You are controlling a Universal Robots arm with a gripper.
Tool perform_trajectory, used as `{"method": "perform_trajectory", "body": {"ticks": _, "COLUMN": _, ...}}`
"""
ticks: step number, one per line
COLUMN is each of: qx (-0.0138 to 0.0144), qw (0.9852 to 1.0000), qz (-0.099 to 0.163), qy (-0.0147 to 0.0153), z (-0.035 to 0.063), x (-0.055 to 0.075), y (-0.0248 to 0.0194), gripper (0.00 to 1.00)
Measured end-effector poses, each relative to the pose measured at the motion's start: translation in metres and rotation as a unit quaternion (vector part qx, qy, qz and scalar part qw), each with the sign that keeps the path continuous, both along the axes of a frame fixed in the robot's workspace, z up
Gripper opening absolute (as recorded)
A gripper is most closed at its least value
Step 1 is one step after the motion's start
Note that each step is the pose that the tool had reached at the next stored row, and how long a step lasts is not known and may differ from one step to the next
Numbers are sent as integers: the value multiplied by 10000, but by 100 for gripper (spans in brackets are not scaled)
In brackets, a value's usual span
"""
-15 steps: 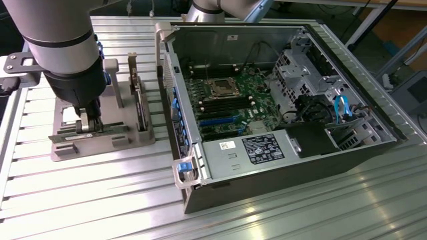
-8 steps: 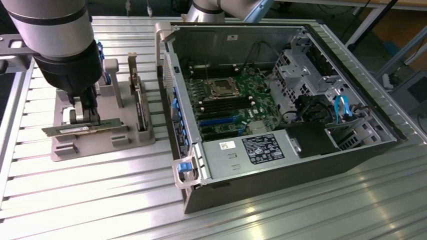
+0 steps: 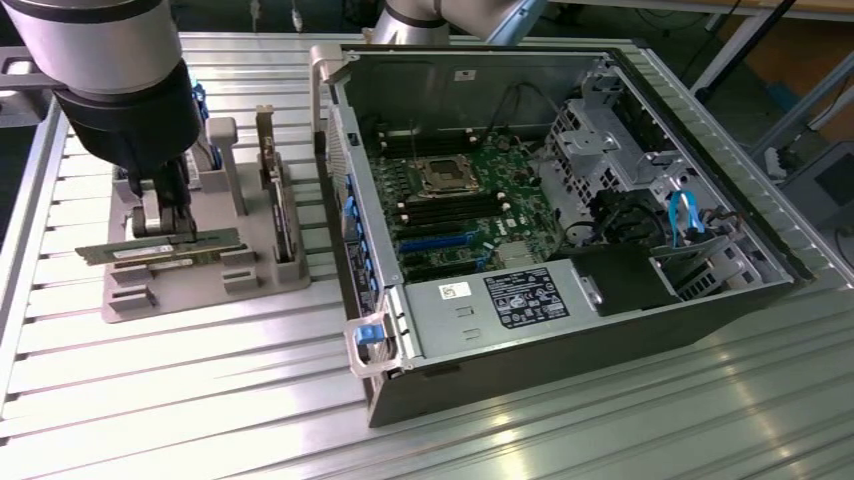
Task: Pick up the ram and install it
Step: 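Pick up the ram and move it above insertion slot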
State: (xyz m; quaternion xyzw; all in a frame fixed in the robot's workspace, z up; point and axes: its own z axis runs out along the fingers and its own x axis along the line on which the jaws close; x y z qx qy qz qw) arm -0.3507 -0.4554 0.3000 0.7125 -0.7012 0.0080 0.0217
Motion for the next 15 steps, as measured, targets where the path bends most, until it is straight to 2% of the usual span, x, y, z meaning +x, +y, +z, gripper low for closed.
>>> {"method": "perform_trajectory", "body": {"ticks": 4, "qx": 0, "qw": 10000, "qz": 0, "qy": 0, "z": 86, "x": 0, "y": 0, "gripper": 12}}
{"method": "perform_trajectory", "body": {"ticks": 6, "qx": 0, "qw": 10000, "qz": 0, "qy": 0, "z": 185, "x": 0, "y": 0, "gripper": 12}}
{"method": "perform_trajectory", "body": {"ticks": 10, "qx": 0, "qw": 10000, "qz": 0, "qy": 0, "z": 306, "x": 0, "y": 0, "gripper": 12}}
{"method": "perform_trajectory", "body": {"ticks": 15, "qx": 0, "qw": 10000, "qz": 0, "qy": 0, "z": 397, "x": 0, "y": 0, "gripper": 12}}
